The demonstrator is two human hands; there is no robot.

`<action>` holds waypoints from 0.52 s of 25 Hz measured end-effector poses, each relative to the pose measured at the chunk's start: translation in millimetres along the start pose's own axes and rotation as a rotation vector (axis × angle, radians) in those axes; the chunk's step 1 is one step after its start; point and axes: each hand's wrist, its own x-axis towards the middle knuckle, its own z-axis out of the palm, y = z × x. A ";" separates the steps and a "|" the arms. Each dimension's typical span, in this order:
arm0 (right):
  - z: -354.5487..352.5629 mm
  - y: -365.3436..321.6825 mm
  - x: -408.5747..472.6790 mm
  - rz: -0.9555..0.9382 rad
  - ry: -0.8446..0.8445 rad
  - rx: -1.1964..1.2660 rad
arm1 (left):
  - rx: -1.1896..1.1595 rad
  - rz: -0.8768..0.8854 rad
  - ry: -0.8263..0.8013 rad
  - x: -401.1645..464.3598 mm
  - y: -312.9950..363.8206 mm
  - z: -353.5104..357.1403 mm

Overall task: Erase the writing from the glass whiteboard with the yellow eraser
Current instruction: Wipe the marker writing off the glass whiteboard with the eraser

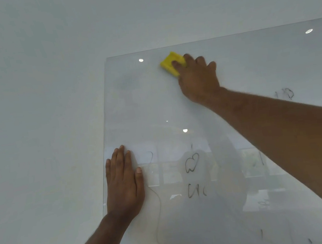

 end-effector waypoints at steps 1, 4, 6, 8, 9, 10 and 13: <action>-1.6 3.5 6.9 0.070 0.019 0.014 | -0.006 -0.004 0.001 -0.5 -0.1 0.6; 1.9 -15.5 -9.7 -0.076 -0.005 0.024 | -0.018 0.000 0.005 -0.8 -1.5 1.5; 9.6 -35.5 -41.8 -0.403 -0.023 0.035 | -0.006 0.010 0.012 -1.4 -1.5 1.9; 13.1 -37.7 -46.1 -0.566 -0.034 0.029 | -0.007 0.007 0.013 -1.2 -1.6 1.5; 11.7 -31.9 -33.2 -0.520 -0.025 -0.001 | -0.011 0.002 0.010 -1.2 -1.7 1.2; 9.2 -24.0 -15.5 -0.387 -0.014 -0.035 | -0.018 -0.001 0.006 -1.1 -1.9 1.1; 0.9 11.1 33.1 0.096 0.026 -0.018 | -0.046 0.000 0.006 -1.9 -3.4 1.5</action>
